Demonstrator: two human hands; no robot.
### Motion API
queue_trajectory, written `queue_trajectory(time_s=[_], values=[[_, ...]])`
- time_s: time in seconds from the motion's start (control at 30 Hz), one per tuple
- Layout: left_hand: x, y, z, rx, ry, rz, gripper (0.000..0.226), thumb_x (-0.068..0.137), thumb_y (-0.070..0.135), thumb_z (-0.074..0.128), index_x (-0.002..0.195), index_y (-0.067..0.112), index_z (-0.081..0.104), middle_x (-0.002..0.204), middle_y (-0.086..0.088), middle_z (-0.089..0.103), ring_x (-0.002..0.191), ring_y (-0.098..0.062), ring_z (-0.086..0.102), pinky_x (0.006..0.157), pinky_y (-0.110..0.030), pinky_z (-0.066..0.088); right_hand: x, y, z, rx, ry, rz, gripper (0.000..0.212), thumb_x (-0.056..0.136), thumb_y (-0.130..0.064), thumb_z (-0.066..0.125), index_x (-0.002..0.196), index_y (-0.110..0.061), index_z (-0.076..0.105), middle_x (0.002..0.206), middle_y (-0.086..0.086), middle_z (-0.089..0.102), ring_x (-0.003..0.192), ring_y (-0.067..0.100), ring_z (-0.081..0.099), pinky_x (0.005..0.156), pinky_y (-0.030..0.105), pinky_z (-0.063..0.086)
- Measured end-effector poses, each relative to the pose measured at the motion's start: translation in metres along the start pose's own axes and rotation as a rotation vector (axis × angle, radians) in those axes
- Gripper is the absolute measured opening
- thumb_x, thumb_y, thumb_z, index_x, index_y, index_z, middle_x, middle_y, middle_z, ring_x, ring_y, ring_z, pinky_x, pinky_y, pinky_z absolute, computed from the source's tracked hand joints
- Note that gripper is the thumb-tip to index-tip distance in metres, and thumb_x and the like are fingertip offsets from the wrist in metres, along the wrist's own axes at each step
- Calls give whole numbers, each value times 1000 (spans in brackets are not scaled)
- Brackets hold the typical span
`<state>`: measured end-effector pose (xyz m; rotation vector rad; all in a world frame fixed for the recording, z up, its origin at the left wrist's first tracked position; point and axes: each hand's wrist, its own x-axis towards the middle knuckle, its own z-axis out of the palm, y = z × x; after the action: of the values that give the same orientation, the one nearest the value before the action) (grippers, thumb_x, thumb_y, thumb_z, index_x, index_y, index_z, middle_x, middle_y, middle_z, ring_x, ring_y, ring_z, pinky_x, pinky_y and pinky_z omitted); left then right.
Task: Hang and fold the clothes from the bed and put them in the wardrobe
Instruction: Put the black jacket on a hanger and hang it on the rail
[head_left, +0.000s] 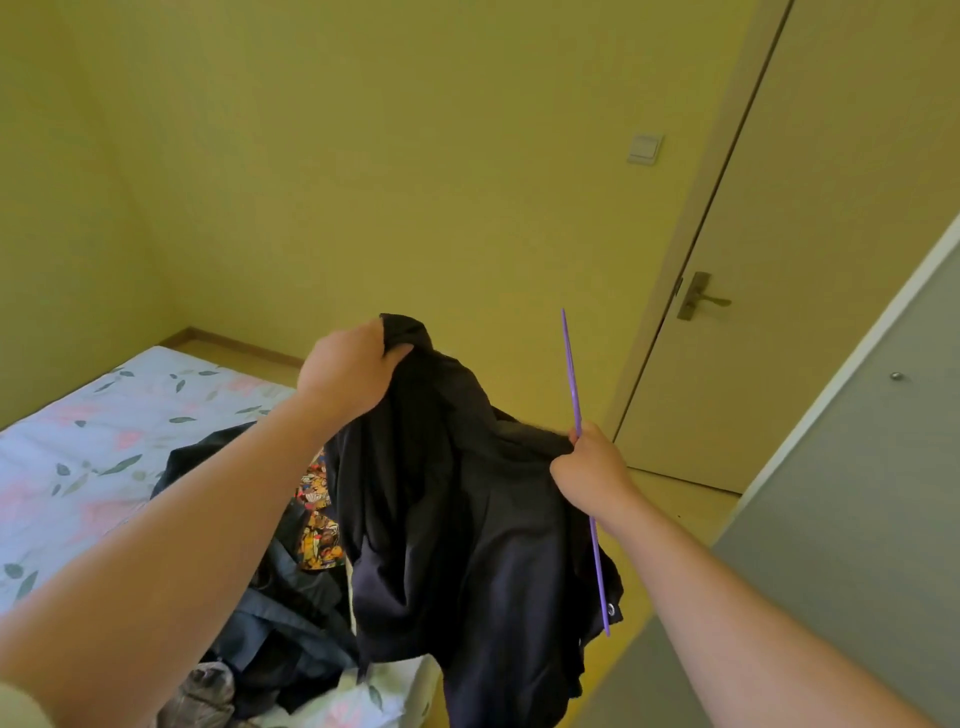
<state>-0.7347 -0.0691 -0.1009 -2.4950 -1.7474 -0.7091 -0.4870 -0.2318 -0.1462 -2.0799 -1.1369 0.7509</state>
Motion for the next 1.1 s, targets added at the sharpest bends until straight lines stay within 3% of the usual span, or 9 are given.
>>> queue_trajectory(time_s=[0.13,0.23,0.37,0.47,0.6,0.83,0.93,1.03,1.1], values=[[3,-9,-1,-71,-61,-54,37,101,51,49,99,15,56,73,1,57,62,-17,52,47,-29,33,-7,-3,3,11,-113,-25,18,84,-12,61,97,-10,49,89,3,48,73,18,45,64,34,38],[-6,-12,11,-103,-189,-18,33,101,49,53,102,18,63,77,3,62,67,-17,56,51,-30,37,-13,-13,13,73,-94,-89,37,90,-34,63,72,-20,34,68,3,45,60,22,47,61,43,46],[-21,-19,32,-219,-152,-71,31,103,41,54,110,15,68,89,-4,68,82,-29,62,63,-34,44,-20,-19,31,214,-132,-9,53,96,-63,47,64,-23,32,47,-7,32,43,18,34,48,29,33],[-23,-29,36,-241,-125,-196,39,103,40,54,77,11,57,69,-3,58,73,-32,62,49,-30,33,-26,-14,43,276,-161,60,47,96,-60,46,67,-25,31,55,-3,29,44,18,26,44,23,23],[-20,-44,36,-260,-113,-334,45,103,42,53,73,9,47,65,-8,52,62,-30,55,47,-32,29,-33,-6,49,225,-173,89,41,91,-48,52,63,-24,32,50,-4,30,39,17,26,44,22,23],[-26,-32,29,-308,-129,-272,35,102,44,54,89,11,55,76,-8,62,63,-21,57,47,-29,33,-41,0,58,134,-278,109,39,93,-44,51,67,-22,33,47,-7,28,37,15,24,43,23,23],[-37,-10,22,-358,-218,-144,34,101,45,53,97,12,61,85,-5,67,75,-21,62,58,-33,47,-40,-4,64,142,-227,70,33,96,-42,46,73,-19,43,42,-10,29,38,15,27,50,28,26],[-53,16,11,-400,-287,-22,30,100,44,55,100,15,63,90,-2,69,83,-21,64,69,-33,52,-35,-6,69,232,-191,123,29,98,-39,43,111,-18,58,51,-8,35,45,17,30,45,25,26],[-65,34,2,-452,-298,61,24,99,42,57,106,20,65,93,4,70,87,-17,64,71,-28,49,-32,-6,73,375,-183,222,42,98,-36,45,140,-39,44,49,-10,34,47,16,25,42,24,22]])
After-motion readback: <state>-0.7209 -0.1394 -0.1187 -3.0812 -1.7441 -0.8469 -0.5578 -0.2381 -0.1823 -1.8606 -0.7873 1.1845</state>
